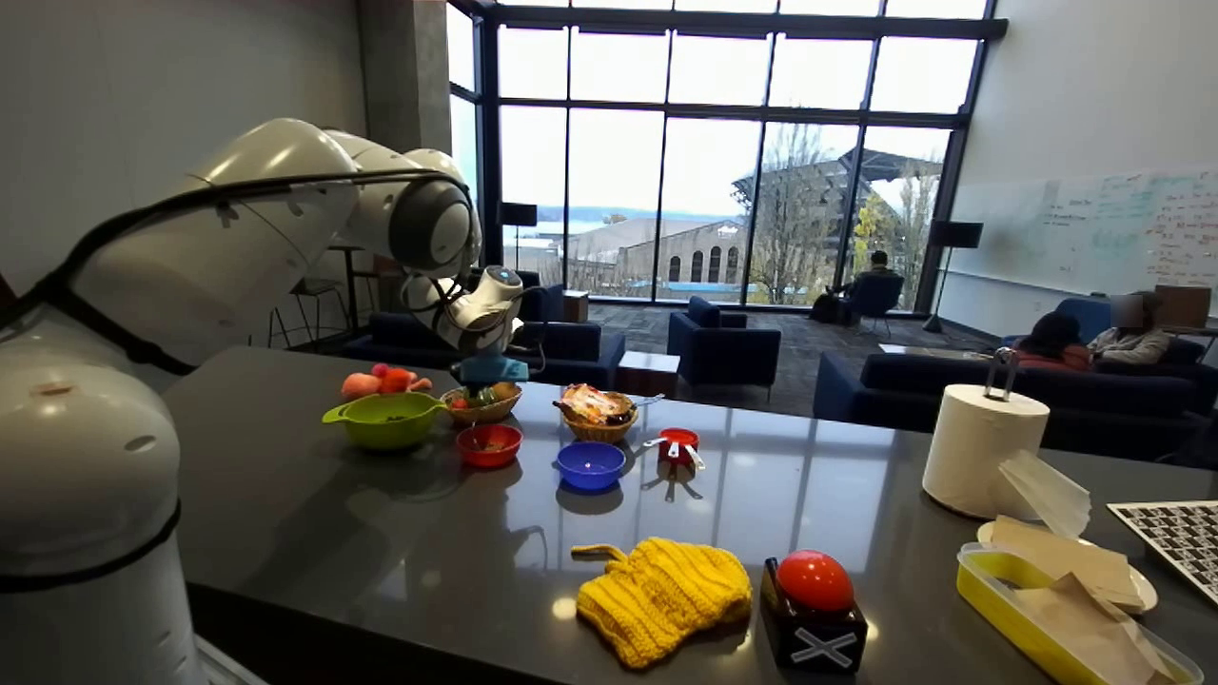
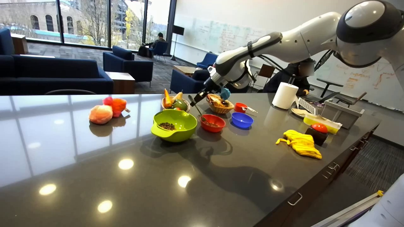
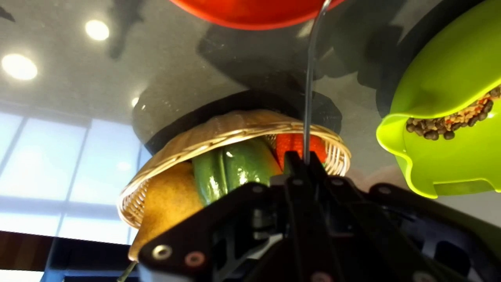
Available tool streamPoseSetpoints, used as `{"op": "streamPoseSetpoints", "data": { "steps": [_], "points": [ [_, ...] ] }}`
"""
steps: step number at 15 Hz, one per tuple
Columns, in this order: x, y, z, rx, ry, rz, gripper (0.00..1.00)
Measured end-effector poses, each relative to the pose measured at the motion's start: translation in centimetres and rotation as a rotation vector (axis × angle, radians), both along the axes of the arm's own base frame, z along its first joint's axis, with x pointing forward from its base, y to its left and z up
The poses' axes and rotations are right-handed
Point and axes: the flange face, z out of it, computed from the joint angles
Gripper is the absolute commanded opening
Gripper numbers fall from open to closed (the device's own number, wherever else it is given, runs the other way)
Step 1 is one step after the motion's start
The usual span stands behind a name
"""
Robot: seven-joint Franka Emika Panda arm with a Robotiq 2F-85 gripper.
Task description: Remove the spoon in the yellow basket and use it to stir the content in the orange bowl
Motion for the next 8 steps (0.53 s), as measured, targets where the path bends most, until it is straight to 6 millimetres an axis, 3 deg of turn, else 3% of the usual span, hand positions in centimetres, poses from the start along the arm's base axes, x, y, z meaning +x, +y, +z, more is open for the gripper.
{"op": "streamPoseSetpoints", "data": {
  "steps": [8],
  "points": [
    [-1.2,-4.3,-0.1,-0.011,0.036,-0.054,0.01]
  ]
}}
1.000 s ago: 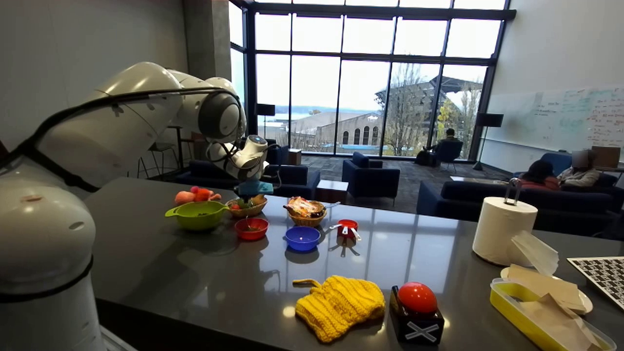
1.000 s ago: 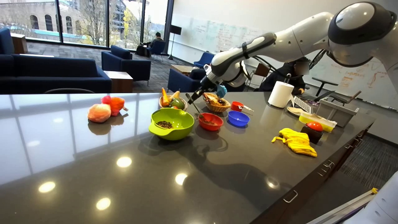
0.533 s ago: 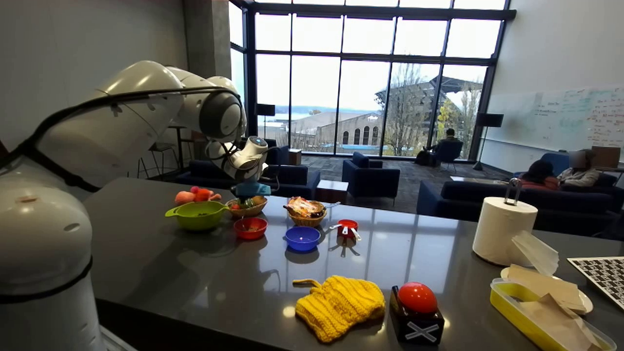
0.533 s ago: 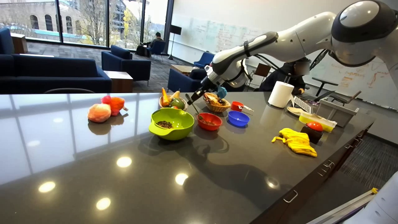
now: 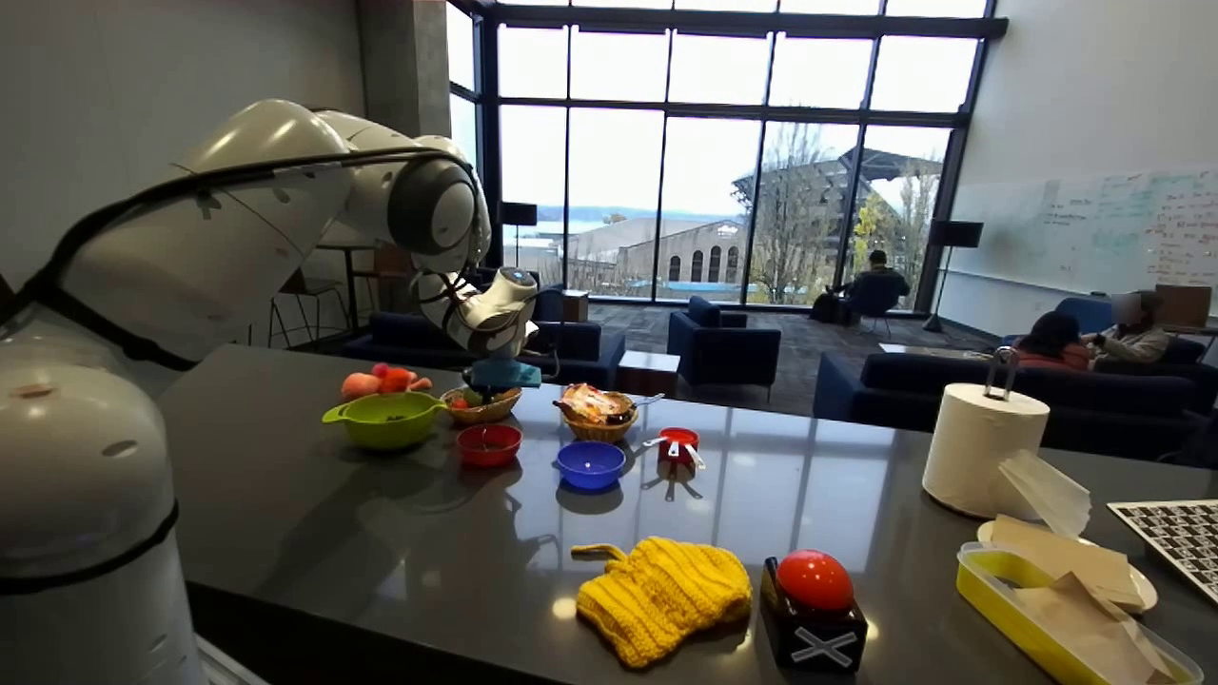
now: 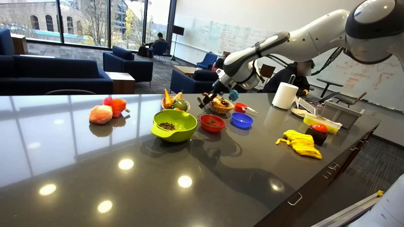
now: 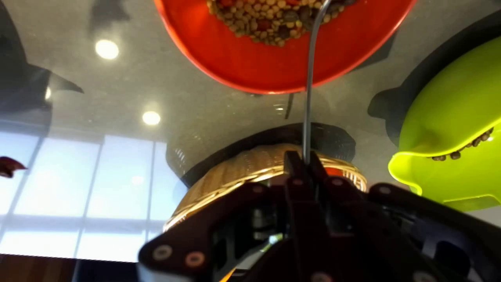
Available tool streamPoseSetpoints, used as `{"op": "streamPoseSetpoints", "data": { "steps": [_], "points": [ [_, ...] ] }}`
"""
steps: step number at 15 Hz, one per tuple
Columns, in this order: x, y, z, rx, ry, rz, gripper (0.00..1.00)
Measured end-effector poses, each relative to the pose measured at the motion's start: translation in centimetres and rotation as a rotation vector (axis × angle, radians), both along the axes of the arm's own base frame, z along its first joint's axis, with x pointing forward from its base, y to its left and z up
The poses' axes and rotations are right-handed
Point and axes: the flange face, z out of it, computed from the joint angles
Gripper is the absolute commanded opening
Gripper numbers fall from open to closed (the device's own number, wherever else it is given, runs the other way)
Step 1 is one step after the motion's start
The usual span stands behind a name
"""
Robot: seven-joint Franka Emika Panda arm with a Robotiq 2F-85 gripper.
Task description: Remove the spoon in the yellow basket and use it to stir the content in the orange bowl
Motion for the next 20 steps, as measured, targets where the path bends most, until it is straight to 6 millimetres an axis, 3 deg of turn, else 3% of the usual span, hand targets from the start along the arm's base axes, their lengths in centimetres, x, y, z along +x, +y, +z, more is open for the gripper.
{"op": "streamPoseSetpoints", "data": {
  "steps": [6,14,20],
  "points": [
    [0.0,-1.9,-0.2,-0.014,0.007,0.031,0.01],
    [0.7,-1.6,0.4,0.001,0.039,0.183,0.01],
    [1.8,-1.3,-0.9,0.053,0.062,0.273,0.01]
  ]
}}
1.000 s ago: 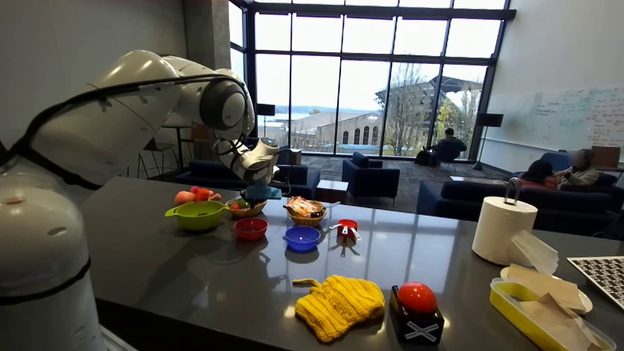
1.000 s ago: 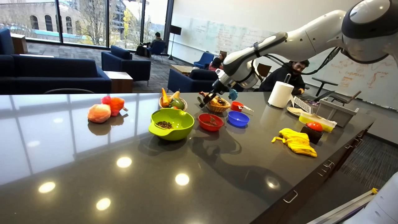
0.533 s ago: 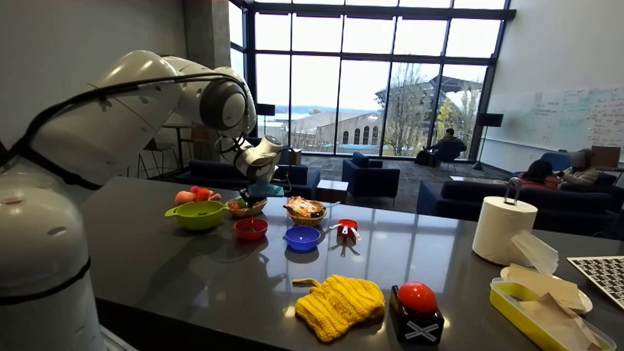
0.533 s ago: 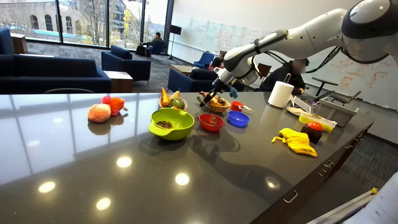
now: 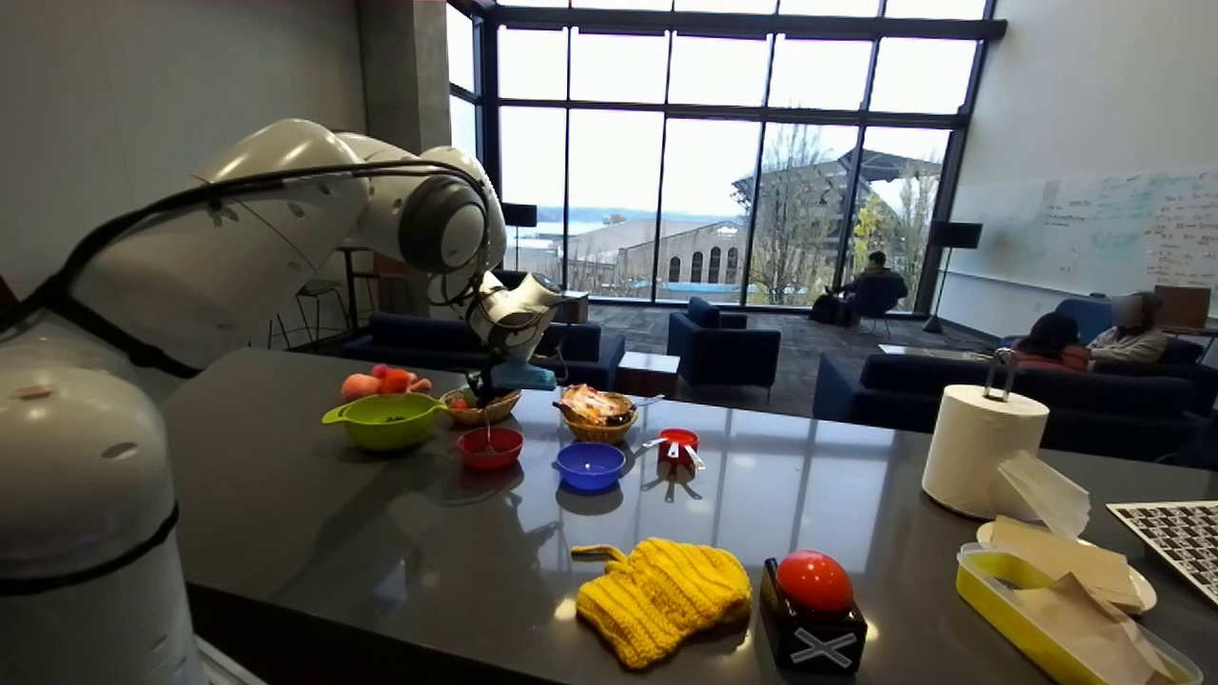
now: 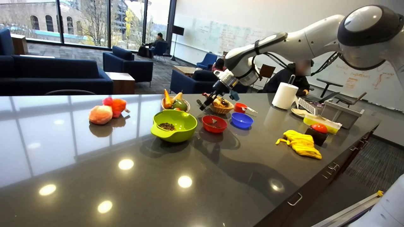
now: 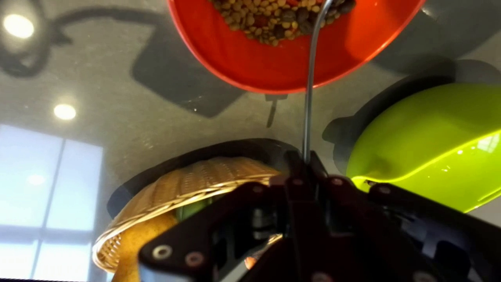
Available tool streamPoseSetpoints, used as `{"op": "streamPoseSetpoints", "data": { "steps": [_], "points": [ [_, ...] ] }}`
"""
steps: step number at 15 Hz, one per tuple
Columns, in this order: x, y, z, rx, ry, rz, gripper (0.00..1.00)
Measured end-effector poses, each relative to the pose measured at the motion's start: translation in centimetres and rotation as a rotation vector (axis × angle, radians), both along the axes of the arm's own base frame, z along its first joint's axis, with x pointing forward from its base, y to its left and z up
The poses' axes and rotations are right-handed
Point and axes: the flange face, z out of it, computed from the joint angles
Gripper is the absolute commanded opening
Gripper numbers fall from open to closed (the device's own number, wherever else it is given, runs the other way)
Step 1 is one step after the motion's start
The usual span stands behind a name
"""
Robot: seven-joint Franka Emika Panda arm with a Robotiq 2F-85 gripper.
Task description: Remove the spoon in the yellow basket and use it to stir the content in the orange bowl
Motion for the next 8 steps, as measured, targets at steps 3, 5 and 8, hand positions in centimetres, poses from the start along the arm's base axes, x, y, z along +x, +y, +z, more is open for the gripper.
{"op": "streamPoseSetpoints", "data": {
  "steps": [3,5,8],
  "points": [
    [0.7,0.3,-0.6,0.018,0.011,0.038,0.01],
    [1.2,0.5,-0.9,0.025,0.014,0.065,0.01],
    [2.0,0.6,-1.0,0.029,0.014,0.102,0.01]
  ]
}}
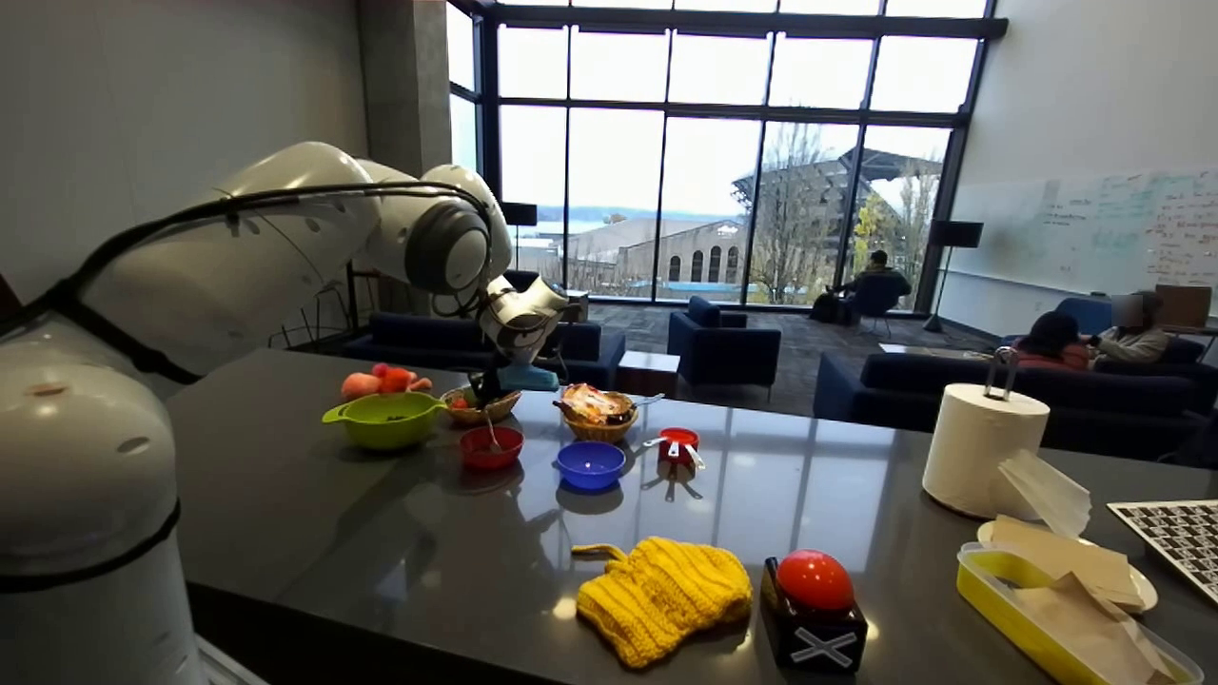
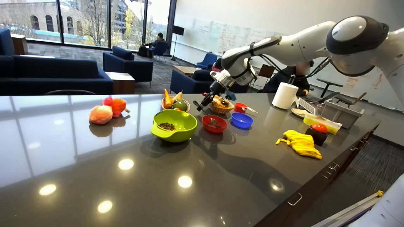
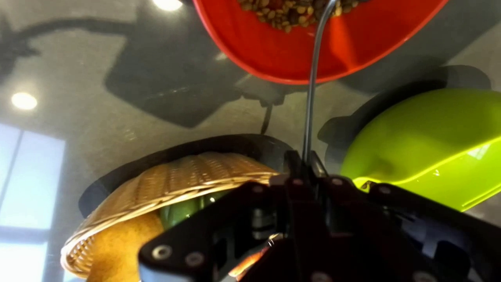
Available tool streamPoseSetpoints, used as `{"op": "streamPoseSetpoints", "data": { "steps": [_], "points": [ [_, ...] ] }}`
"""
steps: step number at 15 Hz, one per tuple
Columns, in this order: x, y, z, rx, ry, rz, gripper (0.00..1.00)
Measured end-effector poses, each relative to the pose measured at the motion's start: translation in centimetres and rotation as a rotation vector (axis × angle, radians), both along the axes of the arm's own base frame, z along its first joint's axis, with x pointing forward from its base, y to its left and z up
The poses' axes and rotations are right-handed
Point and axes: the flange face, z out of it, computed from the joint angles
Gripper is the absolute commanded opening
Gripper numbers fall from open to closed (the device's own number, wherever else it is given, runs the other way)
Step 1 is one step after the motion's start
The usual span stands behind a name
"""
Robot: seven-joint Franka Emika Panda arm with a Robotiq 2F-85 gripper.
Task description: Remove the spoon in the yellow basket and use it to stir the content in the orange bowl
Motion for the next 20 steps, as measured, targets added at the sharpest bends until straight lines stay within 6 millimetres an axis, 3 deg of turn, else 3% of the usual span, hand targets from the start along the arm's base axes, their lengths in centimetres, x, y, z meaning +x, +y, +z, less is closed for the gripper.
{"op": "streamPoseSetpoints", "data": {
  "steps": [8,20],
  "points": [
    [1.4,0.6,0.1,0.020,-0.008,0.093,0.01],
    [1.2,4.3,-0.7,0.112,-0.012,0.146,0.01]
  ]
}}
